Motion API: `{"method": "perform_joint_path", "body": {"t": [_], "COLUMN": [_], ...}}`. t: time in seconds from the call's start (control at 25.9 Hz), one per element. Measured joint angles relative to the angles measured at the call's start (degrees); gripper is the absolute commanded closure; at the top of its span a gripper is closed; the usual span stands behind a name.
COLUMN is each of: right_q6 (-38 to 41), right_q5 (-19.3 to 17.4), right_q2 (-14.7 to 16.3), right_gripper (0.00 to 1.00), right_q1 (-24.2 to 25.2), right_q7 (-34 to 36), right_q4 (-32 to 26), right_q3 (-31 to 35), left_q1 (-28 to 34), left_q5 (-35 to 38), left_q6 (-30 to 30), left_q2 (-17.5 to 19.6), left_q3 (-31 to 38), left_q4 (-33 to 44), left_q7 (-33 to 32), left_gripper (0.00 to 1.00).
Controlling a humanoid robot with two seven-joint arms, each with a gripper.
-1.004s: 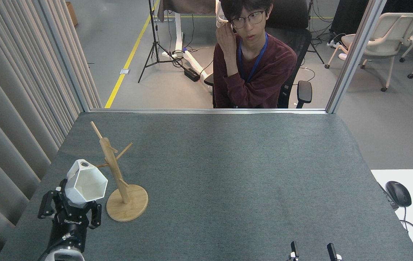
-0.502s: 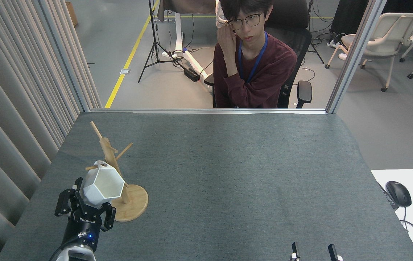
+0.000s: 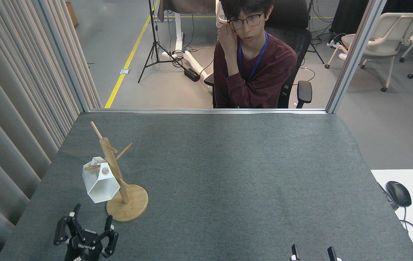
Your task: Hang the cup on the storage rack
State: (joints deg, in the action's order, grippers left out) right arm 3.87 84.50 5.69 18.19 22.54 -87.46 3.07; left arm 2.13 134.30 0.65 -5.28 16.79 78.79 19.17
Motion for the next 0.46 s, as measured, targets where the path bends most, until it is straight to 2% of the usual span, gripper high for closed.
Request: {"method": "perform_joint_path", "body": {"t": [0.15, 0.35, 0.46], "right_q6": [0.0, 0.0, 0.0], "right_q5": [0.1, 0.2, 0.3], "right_q2": [0.1, 0.8, 1.6], "right_gripper": [0.01, 0.01, 0.01], "right_q1": [0.0, 0.3, 0.4], "right_q7": [0.5, 1.0, 1.1], "right_q4": [-0.2, -1.0, -1.4], "right_q3": [0.0, 0.0, 0.0], "left_q1": [6.4, 13.7, 16.3], "left_q5": [-15.9, -41.3, -48.8], "left_q6": [2.1, 10.9, 14.2], "left_q2": [1.7, 5.0, 6.2], "left_q3": [-2.0, -2.0, -2.1], "left_q4": [2.7, 11.3, 14.7], "left_q7": [-0.1, -0.7, -1.0], "left_gripper": [0.00, 0.00, 0.00]}}
